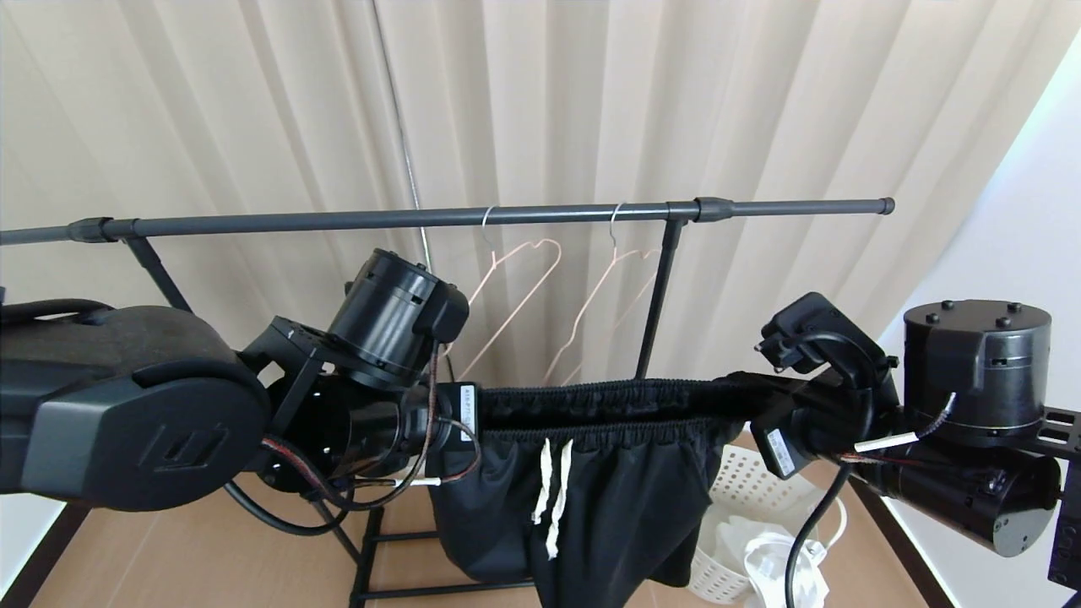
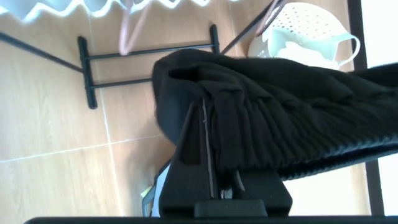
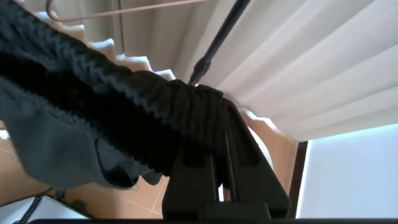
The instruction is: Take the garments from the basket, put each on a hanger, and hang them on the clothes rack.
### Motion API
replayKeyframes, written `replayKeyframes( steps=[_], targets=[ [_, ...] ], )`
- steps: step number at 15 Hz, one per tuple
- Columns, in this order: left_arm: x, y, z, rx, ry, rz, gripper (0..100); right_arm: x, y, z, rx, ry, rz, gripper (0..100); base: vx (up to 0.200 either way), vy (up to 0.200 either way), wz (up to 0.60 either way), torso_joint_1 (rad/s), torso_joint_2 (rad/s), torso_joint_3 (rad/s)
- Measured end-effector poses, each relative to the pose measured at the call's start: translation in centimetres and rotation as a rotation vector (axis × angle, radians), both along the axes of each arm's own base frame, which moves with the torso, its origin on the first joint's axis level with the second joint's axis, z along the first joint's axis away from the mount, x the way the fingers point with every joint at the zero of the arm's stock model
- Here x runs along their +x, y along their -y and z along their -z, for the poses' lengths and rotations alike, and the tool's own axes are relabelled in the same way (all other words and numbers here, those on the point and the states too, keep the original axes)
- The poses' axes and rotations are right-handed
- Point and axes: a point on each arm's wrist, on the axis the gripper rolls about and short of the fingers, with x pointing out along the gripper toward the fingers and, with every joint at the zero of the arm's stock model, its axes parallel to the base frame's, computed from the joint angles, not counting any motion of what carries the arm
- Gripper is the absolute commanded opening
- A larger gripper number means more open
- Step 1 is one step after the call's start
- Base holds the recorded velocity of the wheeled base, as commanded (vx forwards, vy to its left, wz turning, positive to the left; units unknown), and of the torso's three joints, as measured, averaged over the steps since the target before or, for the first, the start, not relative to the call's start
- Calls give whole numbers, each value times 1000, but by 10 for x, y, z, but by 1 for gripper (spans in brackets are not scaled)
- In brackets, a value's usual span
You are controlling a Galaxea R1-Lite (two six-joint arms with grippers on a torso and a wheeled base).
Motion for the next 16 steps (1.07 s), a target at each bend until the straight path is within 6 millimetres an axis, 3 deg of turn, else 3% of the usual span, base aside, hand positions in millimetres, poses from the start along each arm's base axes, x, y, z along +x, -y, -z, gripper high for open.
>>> replayKeyframes(
  steps=[5, 8, 11, 16],
  targets=[
    [-7, -23, 4, 27, -25, -46, 0, 16, 20, 0, -1, -4, 64, 0, 0, 0, 0, 0, 0, 0],
    [-8, -24, 2, 33, -13, -37, 0, 17, 23, 0, 0, -4, 74, 0, 0, 0, 0, 0, 0, 0],
    [-6, -20, -4, 33, 7, -10, 0, 13, 23, 0, 1, -7, 55, 0, 0, 0, 0, 0, 0, 0],
    [25, 9, -19, 5, 68, 23, 0, -8, 13, -1, -23, -13, -61, 0, 0, 0, 0, 0, 0, 0]
  ],
)
